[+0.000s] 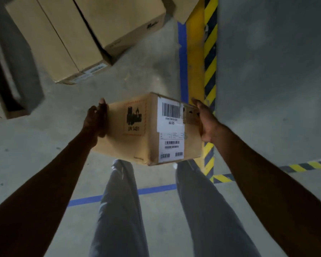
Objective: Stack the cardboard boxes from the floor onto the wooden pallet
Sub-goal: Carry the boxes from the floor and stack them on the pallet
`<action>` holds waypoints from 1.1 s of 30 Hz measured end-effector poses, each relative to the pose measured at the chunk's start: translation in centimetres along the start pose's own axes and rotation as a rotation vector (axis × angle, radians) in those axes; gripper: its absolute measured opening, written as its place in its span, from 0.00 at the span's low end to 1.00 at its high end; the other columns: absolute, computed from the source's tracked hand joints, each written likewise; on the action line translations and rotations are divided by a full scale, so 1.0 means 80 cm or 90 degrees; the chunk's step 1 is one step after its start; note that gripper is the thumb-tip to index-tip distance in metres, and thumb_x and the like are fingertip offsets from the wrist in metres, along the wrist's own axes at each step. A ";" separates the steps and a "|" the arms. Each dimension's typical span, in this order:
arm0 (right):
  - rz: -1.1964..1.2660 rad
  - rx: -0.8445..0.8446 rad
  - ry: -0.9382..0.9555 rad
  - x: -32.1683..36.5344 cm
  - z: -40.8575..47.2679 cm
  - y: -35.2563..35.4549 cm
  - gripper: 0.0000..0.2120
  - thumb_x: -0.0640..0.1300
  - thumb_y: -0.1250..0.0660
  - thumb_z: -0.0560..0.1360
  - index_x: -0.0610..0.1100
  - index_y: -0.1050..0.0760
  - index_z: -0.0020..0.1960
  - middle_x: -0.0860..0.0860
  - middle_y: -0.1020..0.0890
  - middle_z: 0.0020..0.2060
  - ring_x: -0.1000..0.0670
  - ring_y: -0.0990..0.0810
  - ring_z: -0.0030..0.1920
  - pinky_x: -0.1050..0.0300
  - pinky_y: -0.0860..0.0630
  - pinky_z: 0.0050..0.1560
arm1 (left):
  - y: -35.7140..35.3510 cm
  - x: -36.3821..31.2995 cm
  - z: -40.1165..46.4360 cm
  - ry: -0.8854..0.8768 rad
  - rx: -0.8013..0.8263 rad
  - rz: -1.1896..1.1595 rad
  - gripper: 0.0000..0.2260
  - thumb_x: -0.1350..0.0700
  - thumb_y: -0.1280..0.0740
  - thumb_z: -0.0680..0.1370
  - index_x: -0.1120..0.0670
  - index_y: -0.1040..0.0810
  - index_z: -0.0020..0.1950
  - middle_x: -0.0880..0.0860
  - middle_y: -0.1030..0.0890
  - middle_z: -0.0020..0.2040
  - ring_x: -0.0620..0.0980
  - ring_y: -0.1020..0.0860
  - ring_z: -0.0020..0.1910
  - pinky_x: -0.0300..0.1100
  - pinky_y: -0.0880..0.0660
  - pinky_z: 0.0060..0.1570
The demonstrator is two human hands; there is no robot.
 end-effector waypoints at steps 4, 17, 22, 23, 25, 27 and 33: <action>0.012 0.052 0.021 0.032 -0.159 0.022 0.35 0.69 0.31 0.72 0.46 0.19 0.69 0.43 0.17 0.64 0.39 0.18 0.64 0.38 0.26 0.69 | 0.085 -0.044 -0.157 -0.042 -0.076 -0.093 0.21 0.34 0.33 0.81 0.52 0.19 0.46 0.54 0.21 0.41 0.53 0.24 0.39 0.45 0.28 0.38; -0.049 0.210 0.145 0.116 -0.547 -0.008 0.40 0.75 0.36 0.73 0.44 0.20 0.70 0.39 0.18 0.65 0.35 0.20 0.66 0.33 0.30 0.73 | 0.248 -0.062 -0.544 -0.150 -0.224 -0.347 0.14 0.47 0.30 0.83 0.55 0.14 0.61 0.58 0.13 0.54 0.63 0.17 0.58 0.50 0.20 0.51; -0.074 0.228 0.146 0.099 -0.582 -0.079 0.40 0.75 0.36 0.73 0.41 0.16 0.64 0.36 0.16 0.61 0.32 0.18 0.62 0.30 0.28 0.70 | 0.306 0.016 -0.569 -0.082 -0.193 -0.501 0.16 0.43 0.33 0.84 0.55 0.15 0.55 0.56 0.16 0.49 0.60 0.19 0.51 0.51 0.21 0.50; -0.079 0.236 0.146 0.091 -0.588 -0.103 0.41 0.75 0.36 0.73 0.41 0.17 0.65 0.36 0.17 0.62 0.31 0.18 0.62 0.30 0.28 0.70 | 0.321 0.040 -0.561 -0.053 -0.180 -0.532 0.17 0.40 0.33 0.83 0.53 0.16 0.54 0.57 0.16 0.53 0.61 0.19 0.55 0.56 0.20 0.56; -0.112 0.251 0.149 0.070 -0.604 -0.157 0.41 0.75 0.37 0.73 0.41 0.17 0.66 0.37 0.18 0.64 0.31 0.19 0.64 0.30 0.29 0.71 | 0.352 0.088 -0.544 -0.021 -0.152 -0.574 0.18 0.39 0.32 0.82 0.53 0.15 0.57 0.59 0.18 0.58 0.62 0.21 0.59 0.61 0.23 0.64; -0.135 0.263 0.141 0.039 -0.615 -0.222 0.40 0.75 0.38 0.75 0.41 0.17 0.65 0.37 0.17 0.63 0.33 0.19 0.64 0.33 0.28 0.72 | 0.384 0.137 -0.536 -0.010 -0.145 -0.559 0.20 0.38 0.31 0.80 0.54 0.16 0.58 0.59 0.19 0.56 0.61 0.21 0.57 0.58 0.23 0.62; -0.214 0.293 0.179 -0.066 -0.647 -0.447 0.28 0.66 0.34 0.78 0.45 0.16 0.65 0.39 0.15 0.60 0.35 0.17 0.61 0.35 0.22 0.65 | 0.516 0.277 -0.504 0.005 -0.157 -0.515 0.35 0.27 0.35 0.74 0.55 0.17 0.64 0.63 0.17 0.62 0.67 0.19 0.59 0.67 0.23 0.65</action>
Point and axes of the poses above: each hand's wrist, its own z-axis towards the middle knuckle, its own y-axis out of the back of the hand, x = y × z, the point moved 8 cm from there along z, towards the middle knuckle
